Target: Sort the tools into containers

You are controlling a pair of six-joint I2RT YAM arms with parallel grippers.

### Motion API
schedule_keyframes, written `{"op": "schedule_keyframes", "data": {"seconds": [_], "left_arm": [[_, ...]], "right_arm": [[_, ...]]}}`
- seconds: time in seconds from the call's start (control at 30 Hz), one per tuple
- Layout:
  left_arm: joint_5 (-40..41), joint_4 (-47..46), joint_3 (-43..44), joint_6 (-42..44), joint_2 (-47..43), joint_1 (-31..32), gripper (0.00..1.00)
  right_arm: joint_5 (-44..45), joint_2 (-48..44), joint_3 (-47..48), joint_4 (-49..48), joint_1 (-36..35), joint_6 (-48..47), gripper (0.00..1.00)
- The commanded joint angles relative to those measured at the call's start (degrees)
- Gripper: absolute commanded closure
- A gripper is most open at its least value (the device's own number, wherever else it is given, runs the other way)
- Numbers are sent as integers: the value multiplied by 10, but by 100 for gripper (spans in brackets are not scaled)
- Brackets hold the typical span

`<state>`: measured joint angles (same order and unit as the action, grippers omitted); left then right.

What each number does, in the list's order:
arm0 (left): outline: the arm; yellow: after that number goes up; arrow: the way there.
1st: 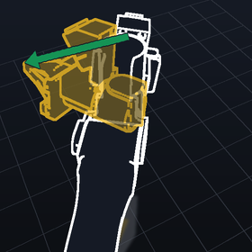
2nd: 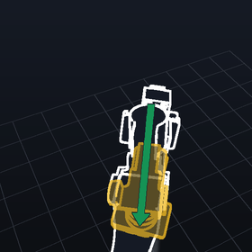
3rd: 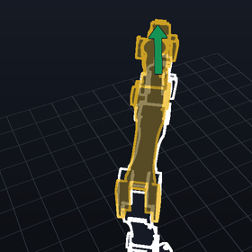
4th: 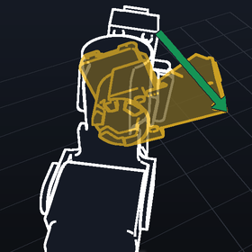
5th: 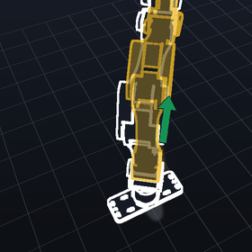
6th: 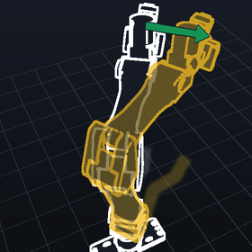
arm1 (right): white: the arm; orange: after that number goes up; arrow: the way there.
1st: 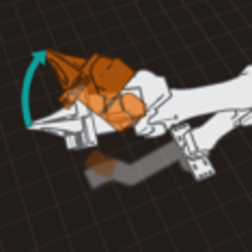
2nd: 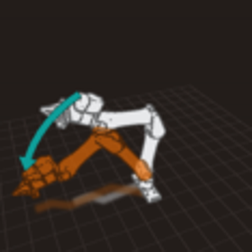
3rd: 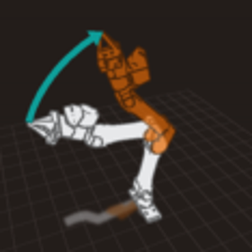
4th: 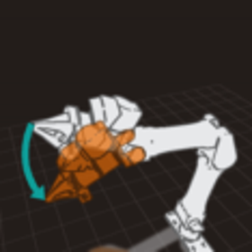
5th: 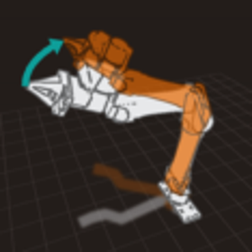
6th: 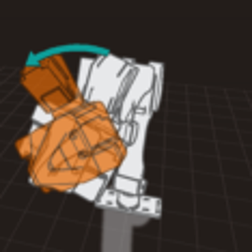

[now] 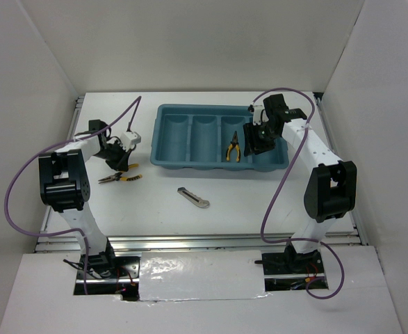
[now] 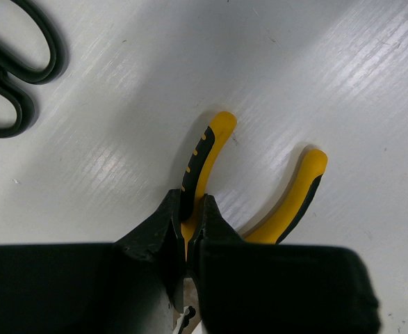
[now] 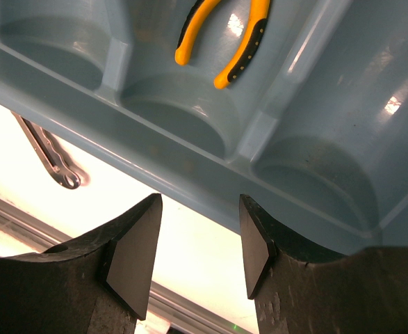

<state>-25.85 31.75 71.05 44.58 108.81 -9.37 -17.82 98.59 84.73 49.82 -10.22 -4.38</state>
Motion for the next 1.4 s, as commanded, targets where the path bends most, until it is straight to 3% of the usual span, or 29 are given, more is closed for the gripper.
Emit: {"op": "schedule_keyframes", "data": {"seconds": [0.0, 0.03, 0.37, 0.5, 0.63, 0.7, 0.83, 0.97, 1.13, 1.37], "left_arm": [[24, 24, -10, 24, -1, -6, 95], [17, 30, 2, 21, -4, -12, 100], [-75, 123, 73, 170, -170, -72, 100], [-97, 183, 214, 183, -178, -65, 100], [-203, 214, 282, 332, -182, -54, 100], [-267, 175, 248, 374, -199, -34, 100], [-293, -76, 163, 314, -230, 71, 100], [-280, -1, 251, 483, -157, 175, 100], [-269, 44, 356, 572, -51, 275, 100], [-287, 33, 467, 571, 88, 370, 100]], "right_arm": [[-5, -16, 0, -1, 7, -8, 44], [-7, -16, 1, -1, 8, -8, 44], [-27, -51, -11, -3, 13, -13, 45], [-37, -67, -19, 0, 29, -17, 45], [-60, -84, -40, -9, 55, -12, 45], [-78, -88, -46, -13, 70, -8, 44], [-100, -95, -64, -14, 92, -5, 42], [-117, -124, -98, -18, 121, -12, 41], [-108, -172, -151, -35, 146, -14, 40], [-129, -190, -156, -26, 204, -12, 40]]}}
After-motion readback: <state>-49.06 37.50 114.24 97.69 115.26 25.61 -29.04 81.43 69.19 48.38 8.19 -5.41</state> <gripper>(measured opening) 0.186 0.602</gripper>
